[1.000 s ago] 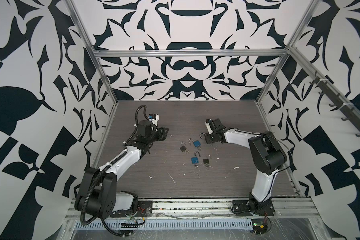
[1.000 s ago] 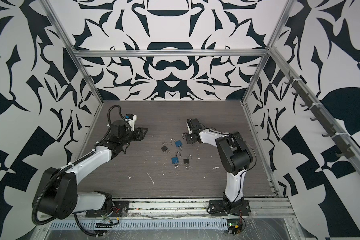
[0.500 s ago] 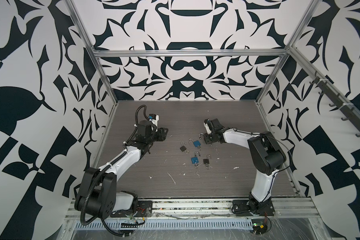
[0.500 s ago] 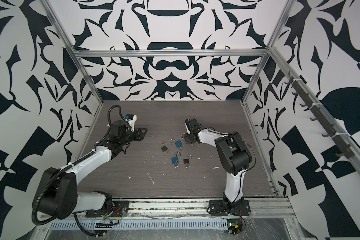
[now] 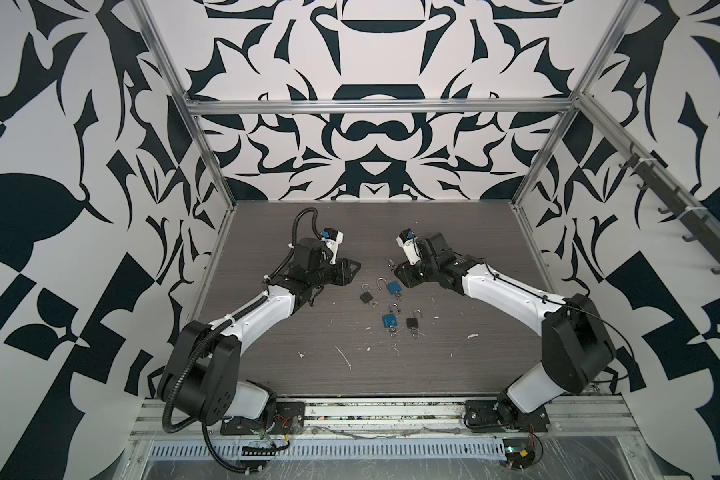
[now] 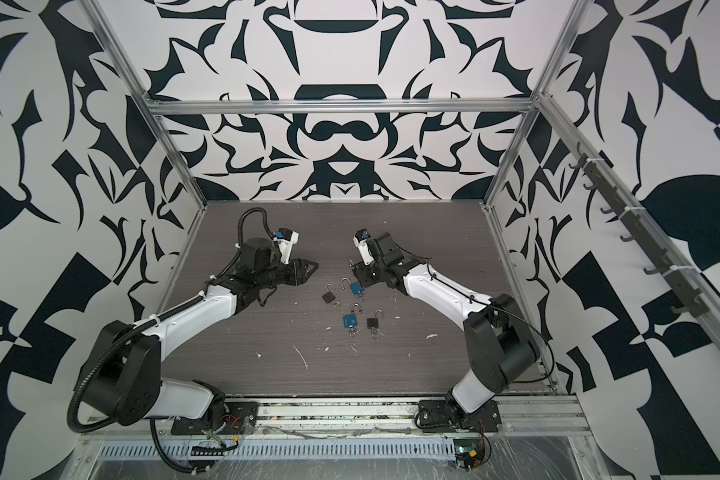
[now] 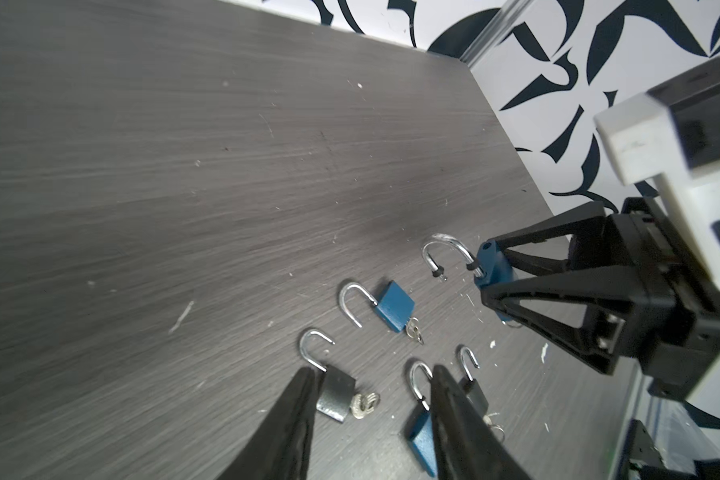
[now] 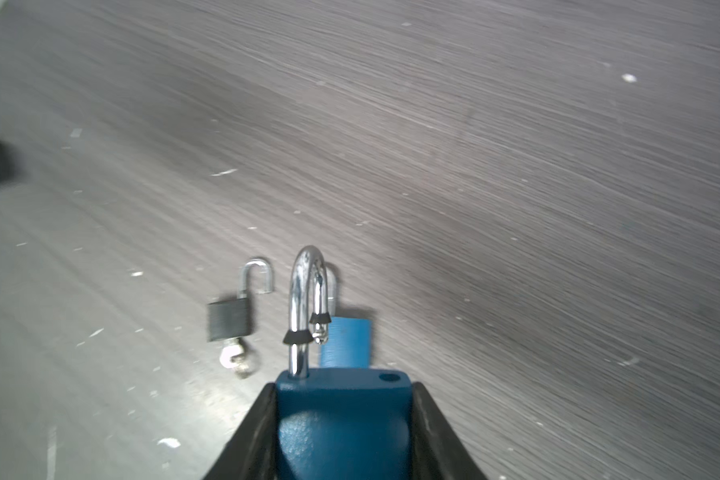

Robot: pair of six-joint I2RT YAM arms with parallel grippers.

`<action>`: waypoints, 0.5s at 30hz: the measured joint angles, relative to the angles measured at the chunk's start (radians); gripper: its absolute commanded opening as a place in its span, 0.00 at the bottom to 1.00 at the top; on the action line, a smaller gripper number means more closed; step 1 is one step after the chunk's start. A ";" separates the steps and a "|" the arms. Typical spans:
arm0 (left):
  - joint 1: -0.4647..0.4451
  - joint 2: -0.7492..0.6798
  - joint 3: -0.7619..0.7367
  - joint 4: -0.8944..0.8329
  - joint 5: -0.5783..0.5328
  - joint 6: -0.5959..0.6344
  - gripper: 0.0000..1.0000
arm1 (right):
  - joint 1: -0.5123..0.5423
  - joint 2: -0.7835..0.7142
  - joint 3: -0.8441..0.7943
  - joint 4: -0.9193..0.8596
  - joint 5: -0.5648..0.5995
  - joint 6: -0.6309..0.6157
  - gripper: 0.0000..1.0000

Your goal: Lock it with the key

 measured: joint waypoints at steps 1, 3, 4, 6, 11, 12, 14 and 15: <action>-0.005 0.011 0.000 0.005 0.014 -0.010 0.48 | 0.005 -0.004 0.000 -0.006 -0.011 0.000 0.00; -0.010 0.034 0.004 0.018 0.046 -0.034 0.48 | 0.015 -0.010 0.000 -0.020 -0.025 0.001 0.00; -0.013 0.045 0.009 0.024 0.063 -0.048 0.48 | 0.019 -0.014 0.000 -0.027 -0.029 0.001 0.00; -0.019 0.066 0.021 0.040 0.099 -0.076 0.48 | 0.026 -0.021 0.000 -0.039 -0.032 0.002 0.00; -0.045 0.105 0.061 0.080 0.178 -0.139 0.47 | 0.039 -0.042 0.000 -0.045 -0.031 0.003 0.00; -0.053 0.111 0.069 0.087 0.189 -0.150 0.46 | 0.041 -0.045 0.000 -0.045 -0.027 0.003 0.00; -0.067 0.124 0.080 0.096 0.209 -0.166 0.46 | 0.047 -0.045 0.000 -0.045 -0.020 0.003 0.00; -0.075 0.131 0.086 0.098 0.218 -0.174 0.46 | 0.050 -0.045 0.000 -0.047 -0.016 0.003 0.00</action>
